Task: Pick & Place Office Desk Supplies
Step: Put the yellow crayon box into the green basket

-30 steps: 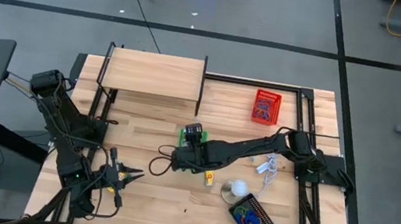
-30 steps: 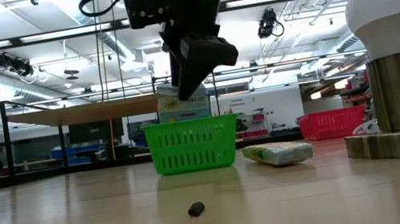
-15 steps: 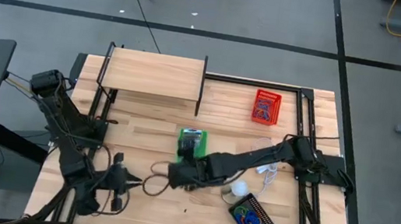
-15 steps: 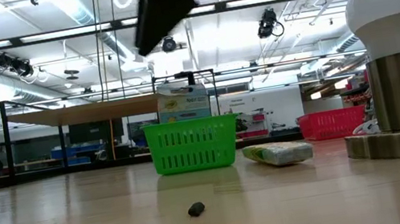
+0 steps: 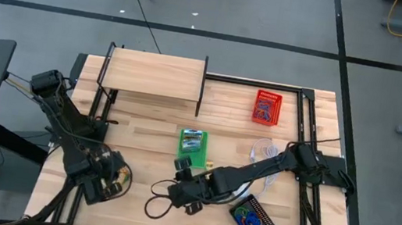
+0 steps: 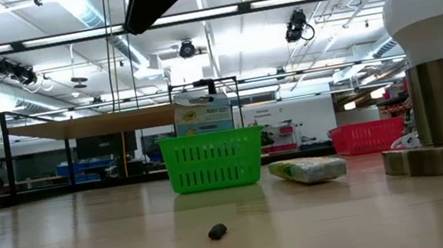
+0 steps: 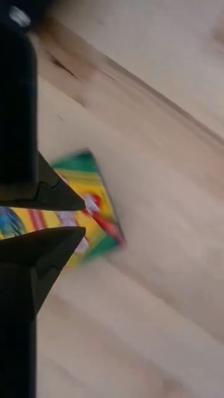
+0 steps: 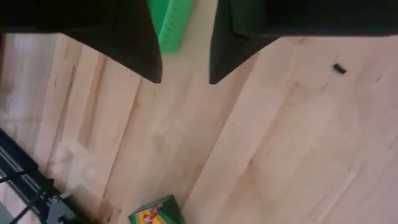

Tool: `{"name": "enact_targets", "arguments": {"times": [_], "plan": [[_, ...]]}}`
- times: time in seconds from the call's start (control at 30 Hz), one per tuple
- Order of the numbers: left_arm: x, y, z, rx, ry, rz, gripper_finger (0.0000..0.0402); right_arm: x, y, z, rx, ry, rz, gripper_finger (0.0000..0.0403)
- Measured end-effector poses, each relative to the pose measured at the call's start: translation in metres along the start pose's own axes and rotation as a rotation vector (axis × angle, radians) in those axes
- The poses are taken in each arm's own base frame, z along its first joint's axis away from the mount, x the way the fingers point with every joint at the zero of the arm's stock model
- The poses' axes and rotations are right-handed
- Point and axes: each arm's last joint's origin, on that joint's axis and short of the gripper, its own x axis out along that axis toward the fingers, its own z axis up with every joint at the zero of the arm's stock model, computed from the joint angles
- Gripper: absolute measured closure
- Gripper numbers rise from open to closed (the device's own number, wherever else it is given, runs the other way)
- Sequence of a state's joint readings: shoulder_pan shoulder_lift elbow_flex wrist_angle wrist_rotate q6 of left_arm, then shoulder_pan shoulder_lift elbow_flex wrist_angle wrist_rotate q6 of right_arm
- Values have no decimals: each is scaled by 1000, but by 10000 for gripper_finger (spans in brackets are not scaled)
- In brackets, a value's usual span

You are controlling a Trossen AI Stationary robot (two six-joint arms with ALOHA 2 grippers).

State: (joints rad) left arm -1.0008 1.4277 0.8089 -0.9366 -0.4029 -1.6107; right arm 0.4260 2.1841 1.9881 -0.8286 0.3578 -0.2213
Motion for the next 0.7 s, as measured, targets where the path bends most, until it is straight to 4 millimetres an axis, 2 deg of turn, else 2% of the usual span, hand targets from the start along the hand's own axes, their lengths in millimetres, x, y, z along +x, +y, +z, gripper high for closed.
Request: {"name": "enact_targets", "arguments": {"times": [0.1,0.2,0.27,0.5,0.6,0.7], "plan": [[0,5,-2,-16,56,51,364,-2,5,-1,-15,15,10,303],[-1,9,-3,-23,100,97,392,-3,9,-2,-24,33,18,364],[-1,12,-3,-32,136,126,396,-5,13,-4,-42,52,26,392],[2,18,-9,-64,271,186,398,-10,27,-1,-78,43,42,399],[13,20,-14,-86,329,161,399,-12,32,0,-93,38,47,396],[29,18,-19,-123,386,52,399,-14,36,0,-104,34,50,398]]}}
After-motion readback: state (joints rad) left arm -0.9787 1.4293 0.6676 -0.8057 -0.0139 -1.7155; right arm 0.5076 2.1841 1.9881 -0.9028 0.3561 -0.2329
